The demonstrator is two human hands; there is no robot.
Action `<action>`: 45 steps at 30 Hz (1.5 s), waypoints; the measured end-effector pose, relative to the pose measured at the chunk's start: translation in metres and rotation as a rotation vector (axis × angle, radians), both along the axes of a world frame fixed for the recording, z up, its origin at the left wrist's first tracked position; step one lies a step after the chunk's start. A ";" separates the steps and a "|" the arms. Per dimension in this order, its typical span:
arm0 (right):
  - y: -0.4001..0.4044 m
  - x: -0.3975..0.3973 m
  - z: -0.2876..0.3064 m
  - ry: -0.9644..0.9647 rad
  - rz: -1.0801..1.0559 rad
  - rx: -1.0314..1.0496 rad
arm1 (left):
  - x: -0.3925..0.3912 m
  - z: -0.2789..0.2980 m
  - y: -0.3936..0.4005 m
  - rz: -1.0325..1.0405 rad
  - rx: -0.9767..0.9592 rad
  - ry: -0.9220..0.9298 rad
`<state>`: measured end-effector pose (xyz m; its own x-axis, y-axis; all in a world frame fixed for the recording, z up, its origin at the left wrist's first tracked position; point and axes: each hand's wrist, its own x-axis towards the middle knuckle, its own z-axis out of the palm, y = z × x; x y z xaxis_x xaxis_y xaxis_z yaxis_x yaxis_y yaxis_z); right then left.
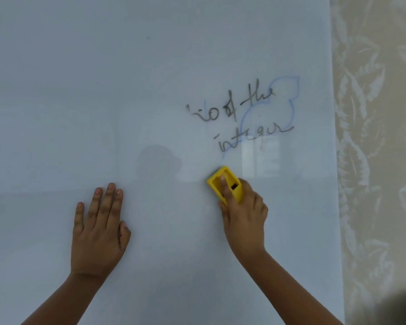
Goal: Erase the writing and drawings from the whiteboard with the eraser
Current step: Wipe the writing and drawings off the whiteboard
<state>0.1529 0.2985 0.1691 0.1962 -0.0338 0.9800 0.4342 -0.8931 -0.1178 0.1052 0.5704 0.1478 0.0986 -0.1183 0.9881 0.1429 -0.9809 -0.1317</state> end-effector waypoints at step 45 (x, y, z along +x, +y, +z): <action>0.025 -0.007 0.100 0.087 -0.058 0.192 | 0.023 0.030 -0.084 -0.072 0.024 0.092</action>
